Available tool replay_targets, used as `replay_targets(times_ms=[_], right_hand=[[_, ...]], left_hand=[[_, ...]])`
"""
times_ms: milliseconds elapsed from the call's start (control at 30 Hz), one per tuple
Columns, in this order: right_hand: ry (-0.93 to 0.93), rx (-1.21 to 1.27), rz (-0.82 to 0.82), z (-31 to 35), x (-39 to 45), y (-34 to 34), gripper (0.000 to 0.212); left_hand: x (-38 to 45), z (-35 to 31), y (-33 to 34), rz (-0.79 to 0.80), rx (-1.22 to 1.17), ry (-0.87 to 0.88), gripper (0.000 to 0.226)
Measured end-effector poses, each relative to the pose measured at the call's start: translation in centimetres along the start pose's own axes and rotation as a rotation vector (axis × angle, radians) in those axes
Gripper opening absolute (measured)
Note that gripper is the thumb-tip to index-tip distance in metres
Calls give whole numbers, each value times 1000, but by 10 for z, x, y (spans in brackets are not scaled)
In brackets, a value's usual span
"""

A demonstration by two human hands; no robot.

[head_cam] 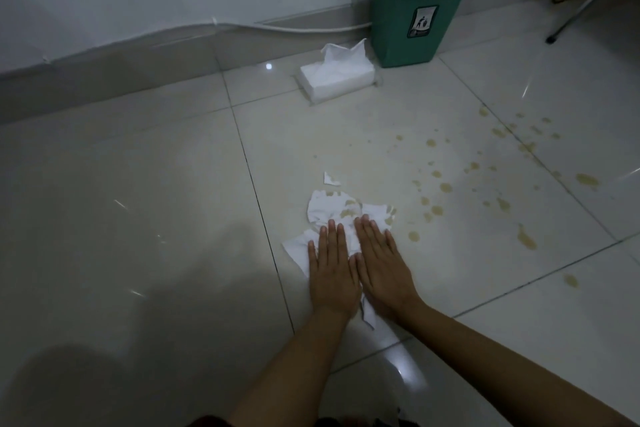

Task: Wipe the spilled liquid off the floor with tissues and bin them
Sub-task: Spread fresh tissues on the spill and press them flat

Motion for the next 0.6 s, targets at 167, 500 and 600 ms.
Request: replay_targets(times_ms=[167,500,600], right_hand=[[6,-166,-8,-6,30,-5,62],[-101,-116,18,-5,99,-13,61],[-91,-45,5,-7,116,-10,65]], left_hand=[[31,1,-2,-26,9,25,63],[83,20,-31,-186,-4,31,66],[92,25,-34,-194,11,97,68]])
Point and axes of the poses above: each hand's wrist, its own x-axis towards the middle knuckle, its own y-axis out of the palm, z = x × y, the point moved 10 cm from there along x, towards the middle knuckle, and after that the axes turned 6 degrees about x, right-handed, at the moved point
